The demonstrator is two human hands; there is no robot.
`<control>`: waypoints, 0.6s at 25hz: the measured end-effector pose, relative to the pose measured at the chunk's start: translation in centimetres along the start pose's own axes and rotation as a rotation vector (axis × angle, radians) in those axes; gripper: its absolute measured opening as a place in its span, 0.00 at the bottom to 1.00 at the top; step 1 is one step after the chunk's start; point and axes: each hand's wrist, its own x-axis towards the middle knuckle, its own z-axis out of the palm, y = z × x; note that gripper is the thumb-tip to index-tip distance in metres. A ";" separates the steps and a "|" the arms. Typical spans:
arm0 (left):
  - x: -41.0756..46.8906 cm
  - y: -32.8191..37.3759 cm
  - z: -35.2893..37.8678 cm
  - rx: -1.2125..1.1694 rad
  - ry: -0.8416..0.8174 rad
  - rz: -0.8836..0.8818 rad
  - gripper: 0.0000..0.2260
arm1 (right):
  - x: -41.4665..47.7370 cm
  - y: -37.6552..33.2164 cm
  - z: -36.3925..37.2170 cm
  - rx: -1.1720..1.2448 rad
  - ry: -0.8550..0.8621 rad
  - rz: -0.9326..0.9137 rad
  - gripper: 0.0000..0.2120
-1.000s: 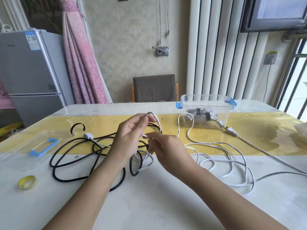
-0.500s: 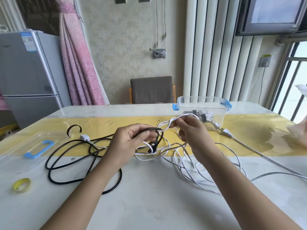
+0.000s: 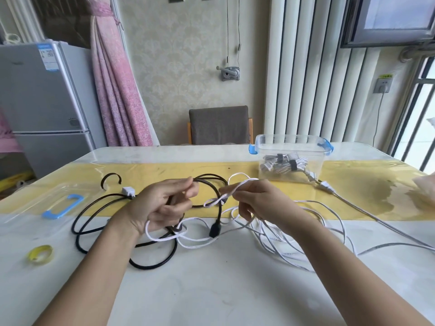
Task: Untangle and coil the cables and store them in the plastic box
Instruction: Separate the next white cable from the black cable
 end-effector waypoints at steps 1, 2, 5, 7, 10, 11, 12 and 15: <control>-0.3 0.3 -0.6 -0.144 -0.145 0.019 0.14 | -0.1 0.2 -0.1 -0.053 -0.041 0.014 0.13; -0.5 0.6 -1.2 -0.271 -0.235 0.075 0.14 | -0.1 0.4 -0.2 -0.106 -0.085 0.016 0.14; -1.6 2.2 -3.5 -0.492 -0.153 0.335 0.15 | 0.4 1.2 -0.1 -0.189 -0.151 -0.001 0.14; -1.7 2.6 -4.8 -0.492 0.140 0.484 0.15 | 0.7 1.6 0.0 -0.191 -0.114 0.001 0.15; -0.8 1.8 -4.8 -0.190 0.726 0.493 0.13 | 1.0 1.7 0.1 -0.141 -0.067 0.005 0.15; -0.1 1.5 -4.4 -0.095 0.866 0.455 0.12 | 1.0 1.6 0.2 -0.116 -0.050 0.013 0.15; 0.5 1.2 -3.9 0.037 1.001 0.408 0.12 | 1.0 1.6 0.3 -0.098 -0.025 0.021 0.15; 0.4 0.1 -3.4 0.840 1.336 0.030 0.17 | 1.0 1.3 0.5 -0.161 0.109 0.002 0.12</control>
